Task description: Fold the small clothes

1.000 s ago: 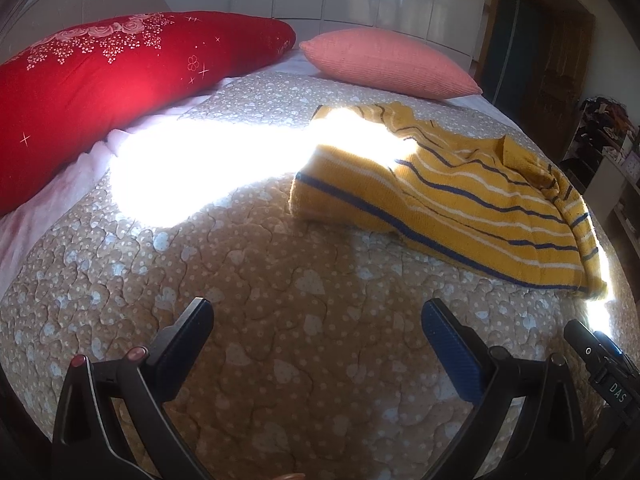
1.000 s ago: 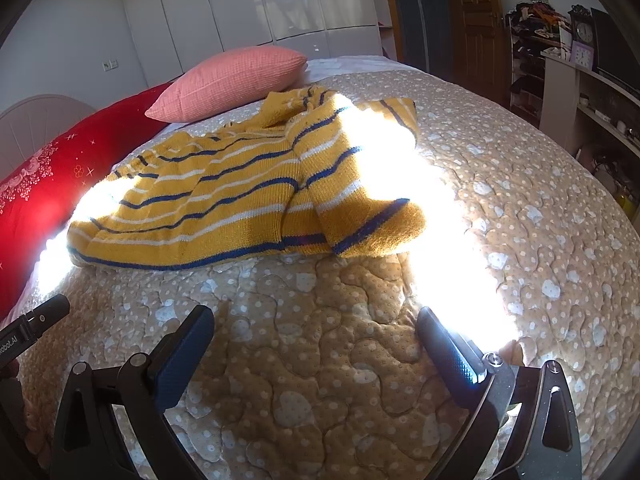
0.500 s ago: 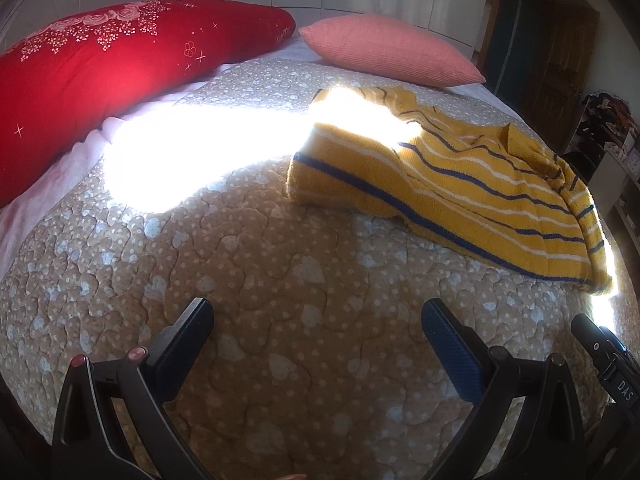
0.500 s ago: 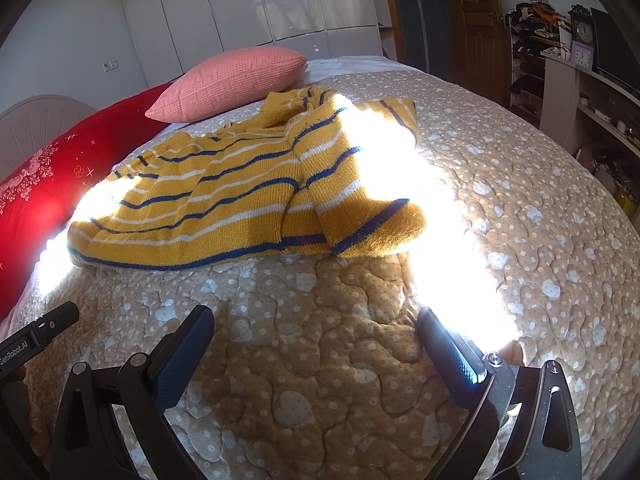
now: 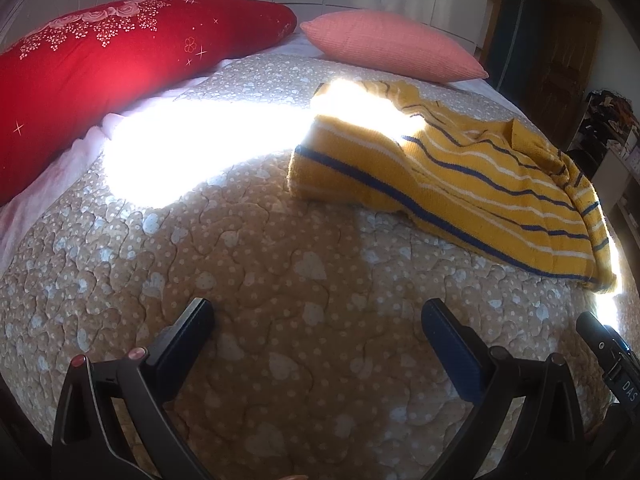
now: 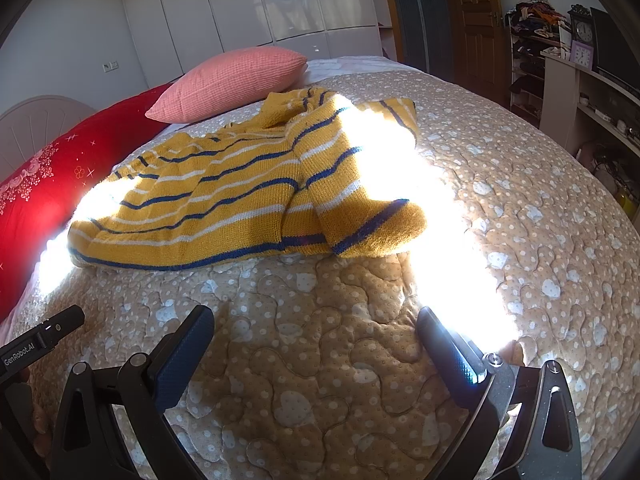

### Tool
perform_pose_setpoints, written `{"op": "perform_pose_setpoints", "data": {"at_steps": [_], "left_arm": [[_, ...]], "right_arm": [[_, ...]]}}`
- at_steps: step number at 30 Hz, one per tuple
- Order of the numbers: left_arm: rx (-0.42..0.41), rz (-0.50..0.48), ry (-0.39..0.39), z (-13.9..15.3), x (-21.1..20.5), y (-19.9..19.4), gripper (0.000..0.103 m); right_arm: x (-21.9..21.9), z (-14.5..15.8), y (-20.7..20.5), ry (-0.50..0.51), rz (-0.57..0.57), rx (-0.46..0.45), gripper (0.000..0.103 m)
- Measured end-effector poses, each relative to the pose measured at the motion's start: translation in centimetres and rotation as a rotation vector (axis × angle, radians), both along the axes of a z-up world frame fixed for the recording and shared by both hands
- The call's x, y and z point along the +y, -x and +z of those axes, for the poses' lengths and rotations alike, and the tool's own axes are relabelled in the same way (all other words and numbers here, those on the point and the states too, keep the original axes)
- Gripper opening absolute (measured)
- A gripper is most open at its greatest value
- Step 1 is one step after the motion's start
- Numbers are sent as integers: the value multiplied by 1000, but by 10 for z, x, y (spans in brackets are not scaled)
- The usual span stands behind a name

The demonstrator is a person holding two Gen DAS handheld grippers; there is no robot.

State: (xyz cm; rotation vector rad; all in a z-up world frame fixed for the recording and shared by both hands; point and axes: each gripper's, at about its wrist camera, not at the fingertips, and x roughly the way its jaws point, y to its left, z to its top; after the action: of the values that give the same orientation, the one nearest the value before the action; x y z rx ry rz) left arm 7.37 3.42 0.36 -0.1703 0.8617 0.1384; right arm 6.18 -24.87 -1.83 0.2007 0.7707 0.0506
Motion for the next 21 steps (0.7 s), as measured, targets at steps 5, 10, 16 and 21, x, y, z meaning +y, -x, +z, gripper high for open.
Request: {"op": "perform_pose_setpoints", "data": {"at_steps": [5, 10, 16, 21], "left_arm": [[3, -1, 6, -1, 1, 0, 103], [9, -1, 9, -3, 2, -1, 103], [18, -2, 16, -5, 4, -3, 103], [21, -2, 23, -6, 6, -3, 103]], "right_arm": [[0, 0, 0, 0, 0, 0, 103], [0, 0, 0, -1, 0, 0, 103], [0, 0, 0, -1, 0, -1, 103], [0, 0, 0, -1, 0, -1, 103]]}}
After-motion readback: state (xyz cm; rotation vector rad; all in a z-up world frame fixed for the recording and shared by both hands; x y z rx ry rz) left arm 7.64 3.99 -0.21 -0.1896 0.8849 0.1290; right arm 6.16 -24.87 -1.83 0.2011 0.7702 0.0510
